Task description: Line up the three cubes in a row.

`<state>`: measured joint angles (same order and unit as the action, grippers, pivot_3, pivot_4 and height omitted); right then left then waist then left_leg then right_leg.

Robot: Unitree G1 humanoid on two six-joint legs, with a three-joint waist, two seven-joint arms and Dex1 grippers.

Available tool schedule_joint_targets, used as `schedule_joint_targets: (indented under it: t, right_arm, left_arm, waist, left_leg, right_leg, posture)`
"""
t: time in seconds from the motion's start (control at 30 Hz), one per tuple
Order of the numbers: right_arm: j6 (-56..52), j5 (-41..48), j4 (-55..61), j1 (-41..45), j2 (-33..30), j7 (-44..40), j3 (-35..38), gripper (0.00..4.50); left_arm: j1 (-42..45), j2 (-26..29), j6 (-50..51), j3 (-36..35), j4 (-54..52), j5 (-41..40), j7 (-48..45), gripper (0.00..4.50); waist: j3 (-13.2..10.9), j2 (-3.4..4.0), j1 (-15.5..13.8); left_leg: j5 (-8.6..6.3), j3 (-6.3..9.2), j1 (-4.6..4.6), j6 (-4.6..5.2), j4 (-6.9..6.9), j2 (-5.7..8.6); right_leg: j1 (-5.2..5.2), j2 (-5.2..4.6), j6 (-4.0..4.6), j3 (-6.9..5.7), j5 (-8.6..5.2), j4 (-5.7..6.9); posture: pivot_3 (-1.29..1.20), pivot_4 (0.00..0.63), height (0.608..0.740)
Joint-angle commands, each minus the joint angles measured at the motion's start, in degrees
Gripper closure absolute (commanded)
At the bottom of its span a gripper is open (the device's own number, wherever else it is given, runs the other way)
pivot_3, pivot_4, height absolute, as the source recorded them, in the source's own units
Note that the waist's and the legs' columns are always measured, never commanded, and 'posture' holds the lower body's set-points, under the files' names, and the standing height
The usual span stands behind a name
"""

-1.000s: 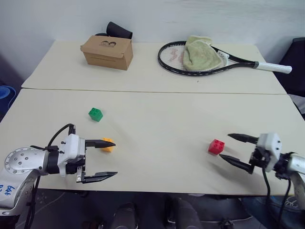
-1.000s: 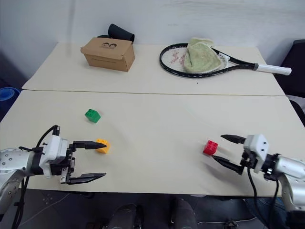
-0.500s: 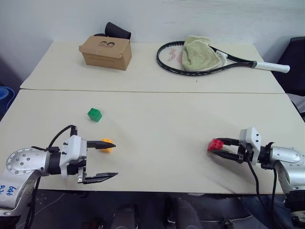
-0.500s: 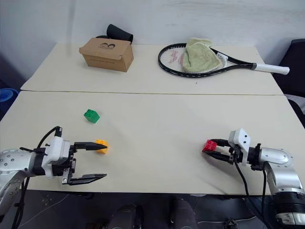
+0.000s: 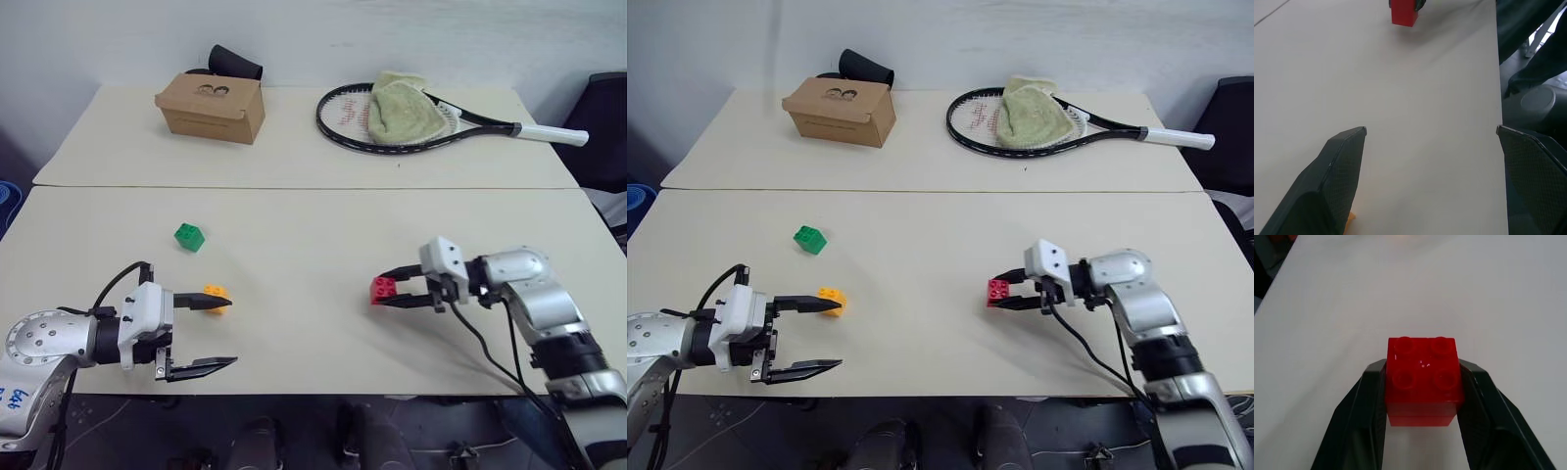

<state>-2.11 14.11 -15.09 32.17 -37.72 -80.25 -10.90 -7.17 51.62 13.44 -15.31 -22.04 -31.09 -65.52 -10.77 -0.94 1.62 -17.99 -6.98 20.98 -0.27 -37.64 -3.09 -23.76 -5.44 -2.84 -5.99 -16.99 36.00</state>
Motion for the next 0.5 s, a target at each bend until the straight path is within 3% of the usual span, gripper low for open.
schedule_joint_targets:
  t: [0.03, 0.13, 0.33, 0.43, 0.5]
  right_arm:
    - [4.9, -3.2, -6.0, 2.6, 1.9, -0.5, -1.7, 3.02]
    - [7.3, -2.5, -9.8, 3.8, 4.2, -1.2, -1.2, 3.02]
    - [12.2, 2.6, -12.0, 3.9, 6.1, -5.2, 2.6, 1.07]
    - [14.4, 8.3, -7.5, 2.5, 5.4, -7.3, 7.2, 0.22]
    - [14.7, 11.3, -4.6, 1.1, 4.5, -7.9, 10.2, 0.03]
  left_arm:
    - [-0.4, -0.4, -0.5, -1.4, -1.9, -0.1, 0.8, 0.00]
    - [-1.4, -0.5, -0.5, -2.1, -2.4, -0.1, 1.3, 0.00]
    - [-4.9, -1.1, -0.3, -6.9, -2.5, -0.5, 2.9, 0.00]
    - [-9.3, -2.4, 0.4, -14.4, -1.2, -1.1, 4.1, 0.00]
    - [-13.2, -3.9, 0.2, -20.0, 0.9, -0.8, 4.6, 0.00]
  waist:
    - [0.0, 0.00, 0.0]
    - [0.0, 0.00, 0.0]
    - [0.0, 0.04, 0.2]
    - [0.0, 0.04, 0.2]
    - [0.0, 0.04, 0.2]
  left_leg:
    - [0.00, 0.01, 0.07, 0.00, -0.04, -0.01]
    - [0.00, 0.06, 0.15, 0.00, -0.13, -0.01]
    - [0.00, 0.05, 0.17, 0.00, -0.19, -0.04]
    - [-0.01, 0.06, 0.18, 0.01, -0.20, -0.05]
    - [-0.03, 0.06, 0.19, 0.02, -0.20, -0.07]
  right_leg:
    - [-0.04, 0.00, 0.00, -0.02, 0.00, 0.02]
    - [-0.07, 0.00, 0.00, -0.05, 0.00, 0.05]
    - [-0.09, 0.02, 0.00, -0.05, 0.00, 0.12]
    - [-0.08, 0.01, 0.00, -0.05, 0.00, 0.11]
    - [-0.09, 0.02, 0.00, -0.05, 0.00, 0.09]
  posture:
    - [0.00, 0.150, 0.740]
    - [0.00, 0.150, 0.740]
    - [0.00, 0.150, 0.740]
    - [0.00, 0.150, 0.740]
    - [0.00, 0.150, 0.740]
